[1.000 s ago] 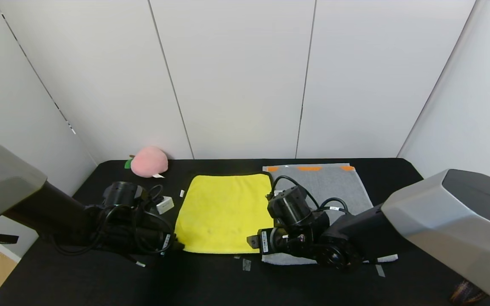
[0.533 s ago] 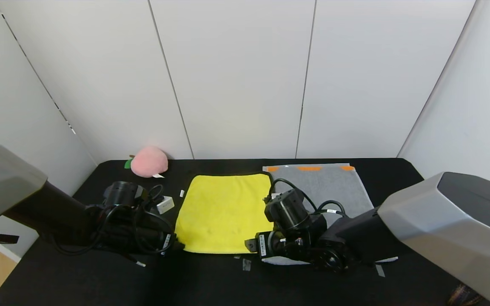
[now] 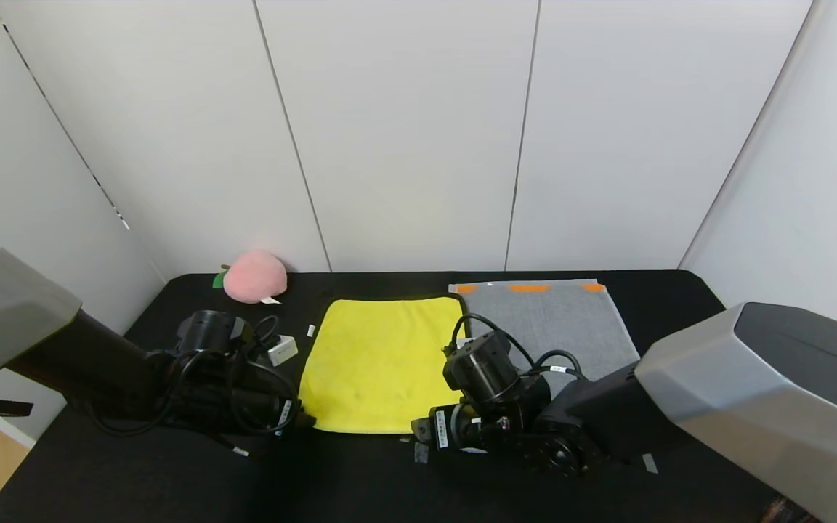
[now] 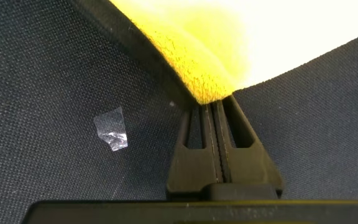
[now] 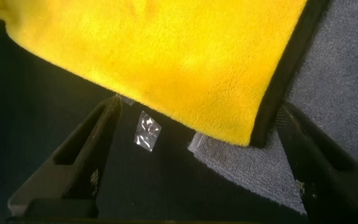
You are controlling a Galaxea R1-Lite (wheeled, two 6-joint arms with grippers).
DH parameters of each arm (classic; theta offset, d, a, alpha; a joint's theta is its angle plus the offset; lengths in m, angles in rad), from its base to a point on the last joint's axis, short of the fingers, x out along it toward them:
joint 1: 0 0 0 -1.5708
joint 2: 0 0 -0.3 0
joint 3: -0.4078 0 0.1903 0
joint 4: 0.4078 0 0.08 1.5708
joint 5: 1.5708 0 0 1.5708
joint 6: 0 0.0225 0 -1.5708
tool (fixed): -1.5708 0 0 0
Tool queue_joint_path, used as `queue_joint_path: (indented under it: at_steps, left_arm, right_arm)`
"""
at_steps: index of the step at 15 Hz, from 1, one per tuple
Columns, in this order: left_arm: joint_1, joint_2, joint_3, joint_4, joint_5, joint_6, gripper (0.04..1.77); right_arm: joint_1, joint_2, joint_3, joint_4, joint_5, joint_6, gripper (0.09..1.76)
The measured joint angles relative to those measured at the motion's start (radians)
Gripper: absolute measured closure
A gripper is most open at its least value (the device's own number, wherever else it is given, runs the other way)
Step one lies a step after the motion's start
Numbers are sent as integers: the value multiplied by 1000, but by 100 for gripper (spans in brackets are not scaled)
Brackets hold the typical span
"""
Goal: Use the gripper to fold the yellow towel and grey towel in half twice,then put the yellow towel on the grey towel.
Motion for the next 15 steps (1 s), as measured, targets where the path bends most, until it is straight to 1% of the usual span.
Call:
queue_joint_path:
  at_steps: [1, 2, 5, 7, 8, 9, 15]
  left_arm:
    - [0, 0, 0, 0, 0, 0, 171]
    - [0, 1, 0, 0, 0, 0, 171]
    - [0, 2, 0, 0, 0, 0, 171]
    - [0, 3, 0, 0, 0, 0, 171]
    - [0, 4, 0, 0, 0, 0, 171]
    - [0, 4, 0, 0, 0, 0, 171]
    - [0, 6, 0, 0, 0, 1, 171]
  right_arm:
    - [0, 0, 0, 1, 0, 0, 23]
    - [0, 0, 1, 5, 1, 1, 42]
    - [0, 2, -2, 4, 0, 2, 85]
    - [0, 5, -2, 4, 0, 2, 105]
    - [0, 6, -2, 3, 0, 2, 130]
    - [0, 7, -3, 3, -1, 1, 171]
    - [0, 8, -2, 3, -2, 2, 171]
